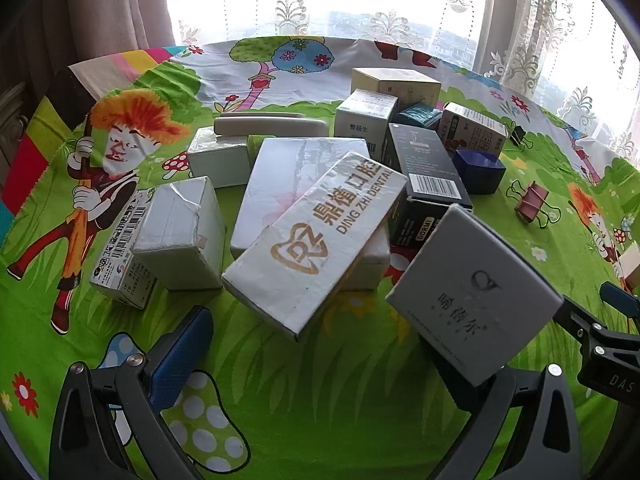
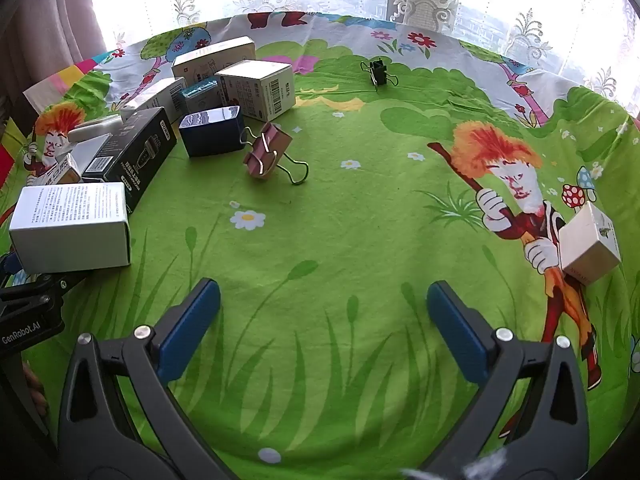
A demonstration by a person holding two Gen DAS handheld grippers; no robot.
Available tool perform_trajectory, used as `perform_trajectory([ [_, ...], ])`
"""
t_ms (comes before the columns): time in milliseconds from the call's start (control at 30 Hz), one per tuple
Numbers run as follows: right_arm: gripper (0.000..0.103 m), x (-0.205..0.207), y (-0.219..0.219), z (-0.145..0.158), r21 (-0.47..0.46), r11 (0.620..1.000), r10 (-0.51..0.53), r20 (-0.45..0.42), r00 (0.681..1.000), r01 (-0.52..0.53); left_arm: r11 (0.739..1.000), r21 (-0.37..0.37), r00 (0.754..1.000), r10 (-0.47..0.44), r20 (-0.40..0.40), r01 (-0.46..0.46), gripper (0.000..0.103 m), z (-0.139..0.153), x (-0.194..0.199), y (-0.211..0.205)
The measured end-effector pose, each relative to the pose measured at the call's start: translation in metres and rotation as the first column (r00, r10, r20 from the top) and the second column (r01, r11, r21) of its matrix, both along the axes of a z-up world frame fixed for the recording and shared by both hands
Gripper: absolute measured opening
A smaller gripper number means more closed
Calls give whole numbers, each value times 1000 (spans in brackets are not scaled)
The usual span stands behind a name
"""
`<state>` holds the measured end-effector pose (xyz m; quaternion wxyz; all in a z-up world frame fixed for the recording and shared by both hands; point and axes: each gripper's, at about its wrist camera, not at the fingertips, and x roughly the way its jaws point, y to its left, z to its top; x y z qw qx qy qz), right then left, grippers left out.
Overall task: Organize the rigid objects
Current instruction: 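Grasp the white leaflet-printed box with left tool while right tool grasps saxophone box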
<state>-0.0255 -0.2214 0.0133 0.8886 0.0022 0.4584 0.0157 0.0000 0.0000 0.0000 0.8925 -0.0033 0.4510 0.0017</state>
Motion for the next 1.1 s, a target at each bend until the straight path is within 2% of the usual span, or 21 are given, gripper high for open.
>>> perform_trajectory([
  [467, 103, 2, 1, -2, 2, 1000, -3, -1, 1000, 3, 1000, 0, 1000, 1, 1, -1, 103, 0, 0, 0],
  [567, 103, -8, 1, -1, 3, 997, 73, -24, 997, -73, 1000, 0, 1000, -5, -1, 5, 103, 0, -1, 0],
  [667, 103, -32, -7, -2, 5, 988, 157, -28, 987, -157, 999, 0, 999, -43, -6, 43, 103, 1, -12, -1],
  [800, 103, -63, -32, -3, 4, 976, 216, -39, 976, -216, 993, 3, 993, -118, -11, 118, 103, 2, -28, -3],
  [933, 103, -78, -72, -4, 6, 988, 156, -36, 987, -155, 971, 19, 971, -240, -11, 240, 103, 3, -29, -17],
  [1000, 103, -83, -90, -4, 8, 992, 128, -33, 991, -127, 951, 43, 951, -308, -8, 308, 103, 4, -26, -30],
  [1067, 103, -81, -103, -5, 8, 995, 103, -39, 994, -103, 933, 67, 935, -356, 10, 354, 97, 6, -25, -42],
  [1100, 103, -80, -107, -4, 8, 995, 99, -40, 994, -98, 921, 63, 922, -387, 25, 385, 80, 8, -25, -47],
])
